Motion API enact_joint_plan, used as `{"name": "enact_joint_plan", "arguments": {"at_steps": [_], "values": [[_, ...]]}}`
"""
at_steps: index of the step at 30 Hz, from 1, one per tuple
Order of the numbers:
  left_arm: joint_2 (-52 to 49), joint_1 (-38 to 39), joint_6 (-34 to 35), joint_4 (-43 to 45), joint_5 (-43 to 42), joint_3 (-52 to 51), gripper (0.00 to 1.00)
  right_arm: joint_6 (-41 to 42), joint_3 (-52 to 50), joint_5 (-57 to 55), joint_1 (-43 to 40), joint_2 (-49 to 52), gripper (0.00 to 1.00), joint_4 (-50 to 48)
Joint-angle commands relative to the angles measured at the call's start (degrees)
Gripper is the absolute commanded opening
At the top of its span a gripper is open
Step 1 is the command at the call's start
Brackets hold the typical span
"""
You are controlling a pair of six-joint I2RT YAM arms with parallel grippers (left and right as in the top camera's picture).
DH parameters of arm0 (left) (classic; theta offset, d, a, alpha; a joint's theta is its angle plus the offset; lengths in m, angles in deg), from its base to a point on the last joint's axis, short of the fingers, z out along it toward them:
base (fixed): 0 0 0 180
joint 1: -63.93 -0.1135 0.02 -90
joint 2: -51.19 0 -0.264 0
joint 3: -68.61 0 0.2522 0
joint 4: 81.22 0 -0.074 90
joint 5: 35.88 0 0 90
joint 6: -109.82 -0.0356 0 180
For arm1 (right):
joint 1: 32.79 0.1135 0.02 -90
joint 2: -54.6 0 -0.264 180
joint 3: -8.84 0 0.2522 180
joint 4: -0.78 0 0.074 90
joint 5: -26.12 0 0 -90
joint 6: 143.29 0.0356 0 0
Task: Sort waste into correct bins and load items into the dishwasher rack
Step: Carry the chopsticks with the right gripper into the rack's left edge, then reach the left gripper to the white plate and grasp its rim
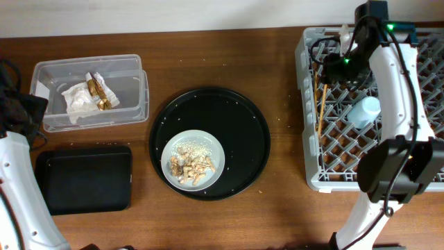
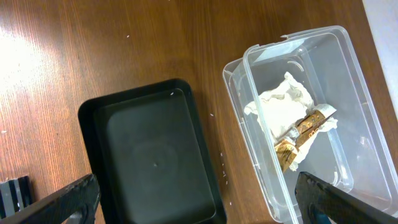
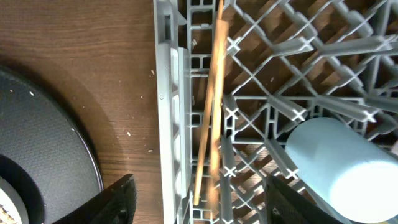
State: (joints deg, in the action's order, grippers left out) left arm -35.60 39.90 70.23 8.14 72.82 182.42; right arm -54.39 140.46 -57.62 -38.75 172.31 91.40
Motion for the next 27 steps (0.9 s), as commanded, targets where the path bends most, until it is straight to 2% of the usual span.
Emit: {"name": "enact_joint_plan", "arguments": {"at_steps": [1, 6, 11, 13, 15, 19, 22, 27], "values": [[0.1, -0.2, 0.1, 0.1, 0.6, 0.2, 0.99, 2.3, 0.5, 2.8, 0.7, 1.3, 0.72, 1.2], [0.1, -0.2, 0.1, 0.1, 0.6, 0.2, 0.99, 6.6, 0.5, 2.8, 3.4, -1.3, 0.64, 11.1], [0.1, -0.2, 0.1, 0.1, 0.6, 0.2, 0.99, 9.0, 0.5, -1.6, 3.4, -20.6, 0.64, 19.3], [0.1, -0.2, 0.1, 0.1, 0.6, 0.2, 0.99, 8.9, 0.3, -4.3, 2.2, -25.9, 0.72, 20.5], [0.1, -0.2, 0.1, 0.1, 0.6, 0.2, 0.99, 11.1, -0.9, -5.6, -2.6, -28.2, 0.98, 20.5], [0.1, -0.2, 0.1, 0.1, 0.6, 0.2, 0.99, 11.1, -8.1, -7.0, -19.4, -27.9, 0.98, 18.7], [0.1, -0.2, 0.1, 0.1, 0.6, 0.2, 0.99, 11.0, -8.7, -7.0, -24.2, -26.9, 0.98, 17.6], [0.1, -0.2, 0.1, 0.1, 0.6, 0.2, 0.99, 11.1, -8.7, -7.0, -24.5, -26.5, 0.98, 16.3]]}}
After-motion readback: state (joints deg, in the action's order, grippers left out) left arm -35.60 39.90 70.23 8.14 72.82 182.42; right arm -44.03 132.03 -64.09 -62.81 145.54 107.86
